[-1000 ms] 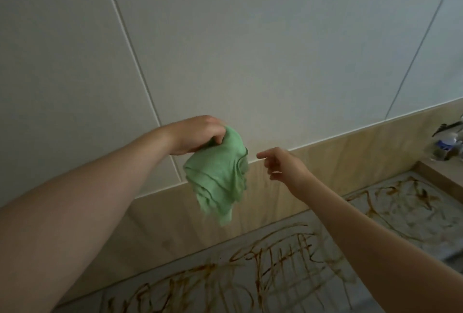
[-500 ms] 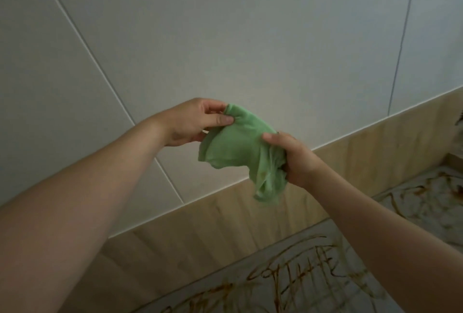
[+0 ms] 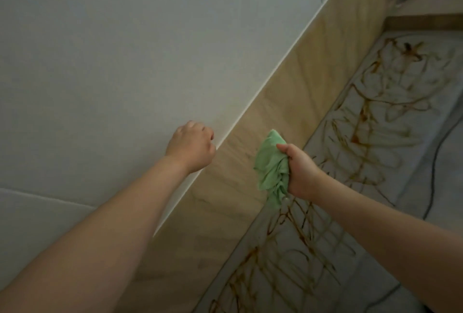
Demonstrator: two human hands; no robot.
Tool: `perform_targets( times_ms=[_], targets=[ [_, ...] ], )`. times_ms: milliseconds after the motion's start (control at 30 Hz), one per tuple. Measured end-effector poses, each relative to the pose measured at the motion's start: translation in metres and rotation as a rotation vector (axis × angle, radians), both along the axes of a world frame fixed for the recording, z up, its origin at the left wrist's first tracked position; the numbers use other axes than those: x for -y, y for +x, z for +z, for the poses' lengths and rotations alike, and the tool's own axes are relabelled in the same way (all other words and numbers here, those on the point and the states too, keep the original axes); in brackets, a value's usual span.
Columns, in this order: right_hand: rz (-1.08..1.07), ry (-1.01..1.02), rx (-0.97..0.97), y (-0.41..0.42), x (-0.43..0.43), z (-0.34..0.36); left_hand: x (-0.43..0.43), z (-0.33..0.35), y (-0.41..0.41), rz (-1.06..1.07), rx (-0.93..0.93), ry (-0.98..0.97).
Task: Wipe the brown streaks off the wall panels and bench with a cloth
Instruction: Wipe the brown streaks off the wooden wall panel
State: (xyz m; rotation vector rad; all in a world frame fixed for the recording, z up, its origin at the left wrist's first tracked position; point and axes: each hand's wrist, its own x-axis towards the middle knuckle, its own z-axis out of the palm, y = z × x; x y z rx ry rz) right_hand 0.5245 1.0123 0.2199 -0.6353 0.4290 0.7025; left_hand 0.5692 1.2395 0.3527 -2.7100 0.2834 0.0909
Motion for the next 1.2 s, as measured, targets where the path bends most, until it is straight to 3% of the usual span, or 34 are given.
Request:
perform_targets(
  times_ms=[233, 433, 600, 733, 833, 933, 1000, 1100, 1200],
  targets=[
    [-0.189, -0.141, -0.17, 0.014, -0.02, -0.1, 0.006, -0.087, 0.099, -0.418, -0.055, 0.434],
    [-0.163, -0.258, -0.037, 0.065, -0.079, -0.111, -0.009, -0.094, 0.161, -0.477, 0.045, 0.797],
    [-0.302, -0.365, 0.294, 0.118, -0.166, -0.103, -0.02, -0.1, 0.166, -0.597, 0.083, 0.754],
    [-0.439, -0.511, 0.39, 0.123, -0.233, -0.116, -0.023, -0.104, 0.169, -0.624, 0.084, 0.778],
    [-0.475, -0.671, 0.357, 0.155, -0.221, -0.153, -0.027, -0.106, 0.171, -0.655, 0.112, 0.736],
    [-0.47, -0.688, 0.159, 0.215, -0.178, -0.19, -0.026, -0.106, 0.173, -0.635, 0.109, 0.688],
    [-0.493, -0.694, 0.137, 0.228, -0.169, -0.187, -0.025, -0.107, 0.17, -0.656, 0.125, 0.738],
    [-0.519, -0.685, 0.368, 0.181, -0.207, -0.16, -0.022, -0.106, 0.169, -0.652, 0.122, 0.748],
    [-0.409, -0.734, 0.685, 0.095, -0.259, -0.148, -0.02, -0.104, 0.167, -0.634, 0.12, 0.772]
  ],
)
